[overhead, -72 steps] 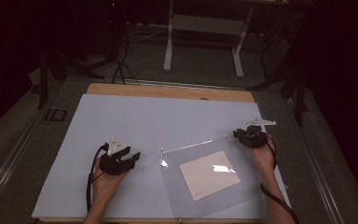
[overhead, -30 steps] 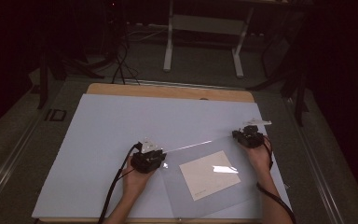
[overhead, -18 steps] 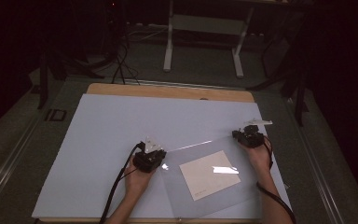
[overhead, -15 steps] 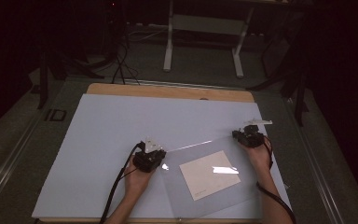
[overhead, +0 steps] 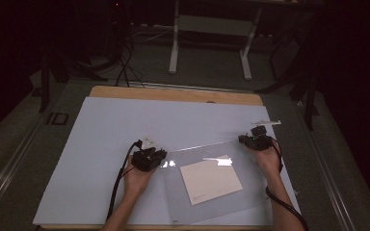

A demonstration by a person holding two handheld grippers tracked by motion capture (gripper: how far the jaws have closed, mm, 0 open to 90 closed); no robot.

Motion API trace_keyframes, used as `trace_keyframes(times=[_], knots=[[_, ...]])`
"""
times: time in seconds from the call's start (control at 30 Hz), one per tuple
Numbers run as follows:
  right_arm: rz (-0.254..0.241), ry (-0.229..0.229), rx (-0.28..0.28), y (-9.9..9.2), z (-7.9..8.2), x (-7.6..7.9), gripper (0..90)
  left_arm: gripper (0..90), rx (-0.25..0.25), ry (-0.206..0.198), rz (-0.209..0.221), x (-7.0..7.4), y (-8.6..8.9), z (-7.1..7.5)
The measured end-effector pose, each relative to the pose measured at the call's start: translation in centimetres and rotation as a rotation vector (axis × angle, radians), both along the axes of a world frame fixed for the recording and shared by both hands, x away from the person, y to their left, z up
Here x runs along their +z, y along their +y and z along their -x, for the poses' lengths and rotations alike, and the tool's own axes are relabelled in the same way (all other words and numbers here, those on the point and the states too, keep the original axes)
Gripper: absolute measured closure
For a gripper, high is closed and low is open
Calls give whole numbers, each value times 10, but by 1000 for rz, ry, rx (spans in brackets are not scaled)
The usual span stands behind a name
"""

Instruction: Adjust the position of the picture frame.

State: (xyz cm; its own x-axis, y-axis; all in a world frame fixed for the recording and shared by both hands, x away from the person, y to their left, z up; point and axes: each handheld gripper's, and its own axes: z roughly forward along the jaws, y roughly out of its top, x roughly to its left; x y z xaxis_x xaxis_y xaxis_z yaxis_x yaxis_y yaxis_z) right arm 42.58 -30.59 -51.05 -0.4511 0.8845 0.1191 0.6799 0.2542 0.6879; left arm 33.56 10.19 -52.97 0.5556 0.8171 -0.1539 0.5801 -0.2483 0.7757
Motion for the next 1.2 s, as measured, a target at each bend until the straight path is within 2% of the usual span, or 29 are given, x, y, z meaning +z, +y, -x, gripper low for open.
trace_keyframes(times=[0.33, 0.53, 0.67, 0.77, 0.8, 0.87, 0.93, 0.97, 1.17, 1.2], knots=[[-10, 30, 74, 29, 7, 3, 842, 823, 82, 46, 10, 10, 40, -34], [-22, 31, 85, 50, 5, 9, 835, 824, 118, 65, 4, 15, 60, -59], [-13, 32, 78, 65, 3, 14, 831, 824, 159, 85, 17, 14, 71, -72], [-13, 38, 86, 71, 1, 14, 829, 824, 176, 92, 16, 12, 76, -74], [-6, 30, 95, 80, -2, 9, 828, 823, 188, 105, 3, 9, 79, -74], [7, 36, 96, 83, -6, 3, 831, 823, 198, 121, -12, 4, 81, -72], [-5, 45, 90, 83, -7, -1, 830, 820, 196, 118, -11, 3, 81, -71], [-33, 54, 73, 82, -9, -8, 827, 821, 192, 119, -17, 4, 80, -69], [-30, 49, 78, 81, -8, -8, 825, 820, 186, 117, -18, 3, 80, -69], [-55, 57, 84, 79, -9, -9, 818, 818, 188, 119, -15, 3, 80, -69]])
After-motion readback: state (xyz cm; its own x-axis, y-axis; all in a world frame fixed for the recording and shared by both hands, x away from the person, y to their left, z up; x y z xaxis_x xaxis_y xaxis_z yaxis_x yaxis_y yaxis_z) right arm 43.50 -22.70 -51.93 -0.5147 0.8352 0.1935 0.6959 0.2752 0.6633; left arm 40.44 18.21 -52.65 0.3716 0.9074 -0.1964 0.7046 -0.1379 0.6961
